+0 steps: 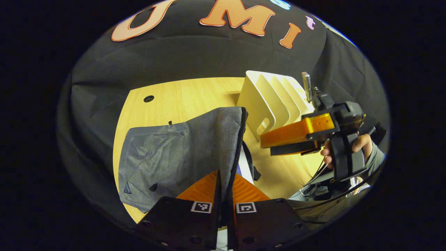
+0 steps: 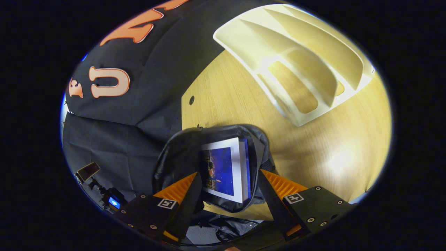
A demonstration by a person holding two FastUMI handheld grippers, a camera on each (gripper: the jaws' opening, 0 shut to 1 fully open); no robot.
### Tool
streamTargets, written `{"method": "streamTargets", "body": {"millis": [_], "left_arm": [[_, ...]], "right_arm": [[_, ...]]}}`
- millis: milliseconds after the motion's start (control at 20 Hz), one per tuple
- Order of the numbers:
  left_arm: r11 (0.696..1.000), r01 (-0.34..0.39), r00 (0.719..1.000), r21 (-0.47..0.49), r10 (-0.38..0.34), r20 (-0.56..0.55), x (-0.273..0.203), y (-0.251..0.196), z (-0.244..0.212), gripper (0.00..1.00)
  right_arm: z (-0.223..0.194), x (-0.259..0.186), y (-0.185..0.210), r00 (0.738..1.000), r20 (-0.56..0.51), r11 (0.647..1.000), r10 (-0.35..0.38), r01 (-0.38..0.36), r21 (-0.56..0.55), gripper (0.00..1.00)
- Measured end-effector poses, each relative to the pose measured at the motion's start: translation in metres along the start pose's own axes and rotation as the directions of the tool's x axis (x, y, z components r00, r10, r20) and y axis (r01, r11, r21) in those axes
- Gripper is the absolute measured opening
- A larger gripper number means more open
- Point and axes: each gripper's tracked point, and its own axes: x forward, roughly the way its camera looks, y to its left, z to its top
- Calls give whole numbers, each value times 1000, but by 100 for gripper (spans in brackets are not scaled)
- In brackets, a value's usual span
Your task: Open the schoolbag, grab two books from the bookshelf and put them into the schoolbag.
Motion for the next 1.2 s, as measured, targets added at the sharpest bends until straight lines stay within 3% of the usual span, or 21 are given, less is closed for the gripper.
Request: {"method": "streamTargets", "body": {"millis": [200, 300, 350, 400, 550, 650, 750, 800, 1000, 1200], "left_arm": [[998, 17, 999, 57, -15, -40, 14, -25, -10, 28], [997, 18, 998, 72, -14, -54, 14, -41, -19, 59], [998, 18, 998, 65, -14, -68, 18, -47, -25, 55], [998, 18, 996, 55, -14, -83, 20, -56, -29, 57], [999, 13, 997, 32, -10, -81, 25, -82, -25, 76], [1000, 6, 999, 28, -5, -51, 26, -104, -12, 78], [1000, -13, 1000, 21, 14, -5, 29, -126, 8, 90], [1000, -24, 999, 15, 23, 28, 32, -135, 19, 95], [997, -65, 980, 35, 58, 188, 40, -191, 85, 96], [984, -167, 909, 57, 132, 395, 24, -231, 168, 97]], "right_arm": [[36, -48, -16, 997, 70, 998, -24, 28, -54, 97], [56, -61, -29, 992, 119, 996, -32, 42, -77, 97], [70, -83, -28, 989, 142, 995, -35, 47, -83, 96], [79, -93, -30, 987, 159, 995, -32, 47, -92, 97], [99, -122, -45, 980, 197, 990, -31, 58, -131, 97], [116, -140, -53, 970, 242, 983, -30, 73, -169, 97], [132, -160, -60, 955, 295, 969, -29, 100, -226, 97], [141, -171, -63, 944, 329, 958, -27, 118, -261, 98], [173, -216, -67, 885, 466, 904, -1, 200, -377, 98], [200, -266, -66, 807, 590, 858, 39, 276, -434, 98]]}}
